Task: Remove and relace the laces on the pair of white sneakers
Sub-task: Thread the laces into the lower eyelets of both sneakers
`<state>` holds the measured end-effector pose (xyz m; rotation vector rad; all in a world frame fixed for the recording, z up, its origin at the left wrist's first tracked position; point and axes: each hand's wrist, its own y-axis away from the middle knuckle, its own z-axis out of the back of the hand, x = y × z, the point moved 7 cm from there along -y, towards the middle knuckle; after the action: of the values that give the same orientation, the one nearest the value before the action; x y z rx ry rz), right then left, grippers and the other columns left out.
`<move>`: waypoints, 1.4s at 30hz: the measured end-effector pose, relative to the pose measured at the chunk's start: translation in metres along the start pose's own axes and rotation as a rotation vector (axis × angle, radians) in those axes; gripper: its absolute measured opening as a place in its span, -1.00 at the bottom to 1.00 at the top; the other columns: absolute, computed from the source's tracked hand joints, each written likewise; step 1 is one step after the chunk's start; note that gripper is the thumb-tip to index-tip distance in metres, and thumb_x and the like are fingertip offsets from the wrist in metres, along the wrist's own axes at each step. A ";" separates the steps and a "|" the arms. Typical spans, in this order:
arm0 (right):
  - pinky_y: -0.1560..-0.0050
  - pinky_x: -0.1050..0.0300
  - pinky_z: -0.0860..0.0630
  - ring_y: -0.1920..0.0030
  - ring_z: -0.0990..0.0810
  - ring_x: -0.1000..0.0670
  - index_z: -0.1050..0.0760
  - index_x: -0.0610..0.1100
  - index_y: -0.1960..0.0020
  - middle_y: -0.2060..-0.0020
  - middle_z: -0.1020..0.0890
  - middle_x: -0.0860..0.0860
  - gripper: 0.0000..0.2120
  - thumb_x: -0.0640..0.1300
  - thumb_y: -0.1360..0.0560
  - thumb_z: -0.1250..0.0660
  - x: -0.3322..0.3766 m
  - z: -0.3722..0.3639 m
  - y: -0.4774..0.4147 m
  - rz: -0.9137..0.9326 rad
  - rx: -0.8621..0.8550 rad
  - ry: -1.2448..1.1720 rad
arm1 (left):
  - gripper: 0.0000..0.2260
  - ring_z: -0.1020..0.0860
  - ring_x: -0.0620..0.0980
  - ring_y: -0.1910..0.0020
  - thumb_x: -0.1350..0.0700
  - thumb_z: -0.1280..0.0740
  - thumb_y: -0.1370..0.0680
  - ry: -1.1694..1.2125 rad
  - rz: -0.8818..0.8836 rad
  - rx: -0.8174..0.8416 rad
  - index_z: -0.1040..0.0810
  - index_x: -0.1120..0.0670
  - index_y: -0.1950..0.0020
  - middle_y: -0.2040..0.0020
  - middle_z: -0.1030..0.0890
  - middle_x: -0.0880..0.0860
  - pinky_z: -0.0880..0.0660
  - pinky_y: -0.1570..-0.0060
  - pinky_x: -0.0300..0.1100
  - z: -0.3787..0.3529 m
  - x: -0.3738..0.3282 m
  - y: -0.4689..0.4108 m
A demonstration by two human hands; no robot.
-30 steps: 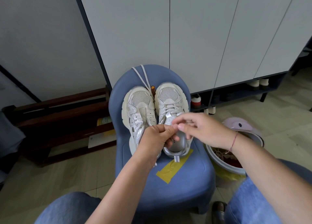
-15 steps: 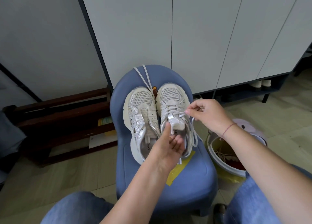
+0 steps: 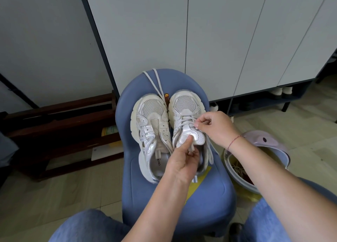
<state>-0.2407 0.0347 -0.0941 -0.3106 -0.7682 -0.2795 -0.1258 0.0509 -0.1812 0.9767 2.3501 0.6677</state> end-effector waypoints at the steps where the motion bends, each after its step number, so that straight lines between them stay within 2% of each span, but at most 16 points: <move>1: 0.32 0.49 -0.33 0.31 -0.50 0.22 -0.58 -0.02 0.24 0.35 -0.57 0.17 -0.89 -0.13 -0.46 -0.42 0.000 0.000 -0.001 0.000 0.009 -0.006 | -0.89 -0.50 -0.12 0.39 0.33 -0.33 -0.57 -0.010 -0.002 0.003 -0.56 0.24 0.16 0.34 -0.58 0.07 -0.47 0.30 -0.34 -0.001 0.000 0.000; 4: 0.27 0.48 -0.38 0.27 -0.52 0.18 -0.61 -0.06 0.18 0.28 -0.62 0.09 -0.95 -0.14 -0.46 -0.42 0.001 -0.003 -0.001 -0.006 0.055 -0.066 | -0.87 -0.59 -0.10 0.45 0.35 -0.30 -0.58 -0.033 -0.021 0.023 -0.56 0.26 0.15 0.38 -0.62 0.08 -0.53 0.39 -0.34 -0.005 -0.001 0.001; 6: 0.17 0.41 -0.44 0.23 -0.54 0.15 -0.63 -0.09 0.14 0.23 -0.65 0.00 -0.98 -0.17 -0.46 -0.43 0.000 -0.006 0.000 -0.028 0.079 -0.164 | -0.90 -0.66 -0.08 0.42 0.36 -0.27 -0.60 -0.064 -0.061 0.040 -0.58 0.27 0.05 0.33 -0.68 0.11 -0.57 0.41 -0.32 -0.008 -0.004 0.003; 9: 0.05 0.20 -0.49 0.18 -0.55 0.08 -0.63 -0.10 0.16 0.18 -0.67 -0.10 -0.97 -0.19 -0.46 -0.43 -0.003 -0.011 0.001 -0.057 0.092 -0.263 | -0.82 -0.69 -0.05 0.27 0.37 -0.27 -0.60 -0.093 -0.141 0.055 -0.56 0.28 -0.17 0.16 -0.71 0.14 -0.58 0.35 -0.30 -0.009 -0.008 0.002; 12: 0.05 0.20 -0.49 0.19 -0.55 0.09 -0.61 -0.08 0.18 0.22 -0.65 -0.04 -0.94 -0.20 -0.45 -0.43 -0.003 -0.009 0.000 -0.043 0.104 -0.249 | -0.72 -0.66 -0.01 0.07 0.37 -0.28 -0.59 -0.112 -0.189 0.052 -0.52 0.29 -0.31 -0.08 -0.67 0.19 -0.61 0.25 -0.29 -0.007 -0.009 -0.001; 14: 0.07 0.19 -0.51 0.24 -0.56 0.11 -0.59 -0.05 0.19 0.26 -0.63 0.03 -0.91 -0.20 -0.47 -0.40 -0.003 -0.004 -0.001 -0.027 0.146 -0.180 | -0.72 -0.66 -0.04 0.08 0.36 -0.29 -0.59 -0.140 -0.202 0.053 -0.53 0.28 -0.30 -0.02 -0.69 0.14 -0.60 0.23 -0.31 -0.006 -0.010 -0.001; 17: 0.20 0.28 -0.49 0.40 -0.51 0.22 -0.54 -0.02 0.22 0.33 -0.59 0.08 -0.82 -0.24 -0.50 -0.36 -0.002 0.001 -0.002 0.000 0.160 -0.130 | -0.78 -0.69 -0.09 0.24 0.37 -0.29 -0.58 -0.158 -0.196 0.060 -0.56 0.26 -0.22 0.15 -0.71 0.09 -0.59 0.30 -0.31 -0.006 -0.009 0.001; 19: 0.25 0.47 -0.38 0.39 -0.49 0.28 -0.54 -0.02 0.24 0.31 -0.55 0.15 -0.83 -0.23 -0.48 -0.39 0.002 0.002 -0.002 0.040 0.119 -0.073 | -0.78 -0.69 -0.07 0.22 0.38 -0.29 -0.58 -0.155 -0.194 0.072 -0.55 0.25 -0.21 0.11 -0.70 0.12 -0.60 0.27 -0.30 -0.007 -0.007 0.003; 22: 0.24 0.54 -0.31 0.29 -0.44 0.24 -0.60 -0.05 0.20 0.21 -0.47 0.17 -0.92 -0.20 -0.44 -0.43 0.008 -0.002 -0.002 0.064 0.070 -0.023 | -0.78 -0.67 -0.02 0.08 0.36 -0.28 -0.59 -0.178 -0.219 0.086 -0.56 0.25 -0.21 -0.02 -0.68 0.16 -0.62 0.14 -0.28 -0.007 -0.008 0.004; 26: 0.30 0.52 -0.34 0.34 -0.48 0.33 -0.62 -0.05 0.20 0.30 -0.54 0.19 -0.95 -0.17 -0.42 -0.46 0.005 0.002 0.000 0.025 0.019 -0.070 | -0.80 -0.68 -0.03 0.13 0.36 -0.29 -0.59 -0.181 -0.205 0.081 -0.57 0.26 -0.20 0.02 -0.70 0.16 -0.62 0.18 -0.29 -0.008 -0.008 0.006; 28: 0.31 0.47 -0.34 0.34 -0.49 0.25 -0.61 -0.05 0.19 0.33 -0.55 0.19 -0.95 -0.13 -0.41 -0.47 0.002 0.005 0.000 0.003 0.023 -0.051 | -0.83 -0.69 -0.07 0.24 0.37 -0.30 -0.58 -0.170 -0.187 0.079 -0.58 0.25 -0.14 0.14 -0.71 0.12 -0.61 0.27 -0.30 -0.008 -0.007 0.007; 30: 0.31 0.49 -0.34 0.33 -0.47 0.20 -0.60 -0.05 0.21 0.30 -0.53 0.17 -0.94 -0.15 -0.43 -0.46 0.003 0.004 0.000 0.014 0.038 -0.019 | -0.83 -0.69 -0.08 0.27 0.38 -0.29 -0.58 -0.161 -0.187 0.081 -0.57 0.26 -0.14 0.18 -0.71 0.11 -0.60 0.29 -0.31 -0.009 -0.007 0.008; 32: 0.28 0.55 -0.33 0.30 -0.45 0.20 -0.59 -0.05 0.22 0.23 -0.49 0.15 -0.92 -0.18 -0.43 -0.45 0.005 0.000 0.000 0.027 0.031 -0.017 | -0.80 -0.69 -0.06 0.23 0.38 -0.29 -0.58 -0.160 -0.197 0.084 -0.56 0.26 -0.19 0.11 -0.70 0.14 -0.61 0.25 -0.30 -0.009 -0.007 0.009; 36: 0.24 0.55 -0.34 0.24 -0.49 0.18 -0.60 -0.03 0.22 0.15 -0.54 0.05 -0.90 -0.20 -0.42 -0.47 0.002 -0.005 0.000 -0.013 0.012 -0.133 | -0.82 -0.69 -0.08 0.26 0.38 -0.30 -0.58 -0.176 -0.218 0.069 -0.56 0.23 -0.15 0.14 -0.69 0.12 -0.60 0.30 -0.30 -0.009 -0.010 0.011; 39: 0.14 0.50 -0.37 0.14 -0.53 0.13 -0.61 -0.01 0.17 0.05 -0.54 0.02 -0.94 -0.15 -0.42 -0.47 0.003 -0.004 0.004 -0.003 -0.006 -0.197 | -0.80 -0.66 -0.12 0.34 0.38 -0.31 -0.57 -0.194 -0.213 0.063 -0.55 0.24 -0.19 0.24 -0.69 0.08 -0.56 0.35 -0.33 -0.009 -0.010 0.011; 42: 0.16 0.32 -0.46 0.25 -0.50 0.10 -0.54 -0.04 0.16 0.15 -0.50 0.02 -0.88 -0.06 -0.40 -0.47 -0.004 0.008 0.020 -0.101 -0.164 -0.239 | -0.83 -0.59 -0.17 0.47 0.34 -0.36 -0.55 -0.277 -0.193 0.029 -0.56 0.24 -0.14 0.37 -0.66 0.01 -0.52 0.40 -0.35 -0.007 -0.013 0.009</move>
<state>-0.2413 0.0568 -0.0947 -0.4668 -1.0009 -0.4066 -0.1171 0.0452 -0.1668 0.7860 2.1769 0.3967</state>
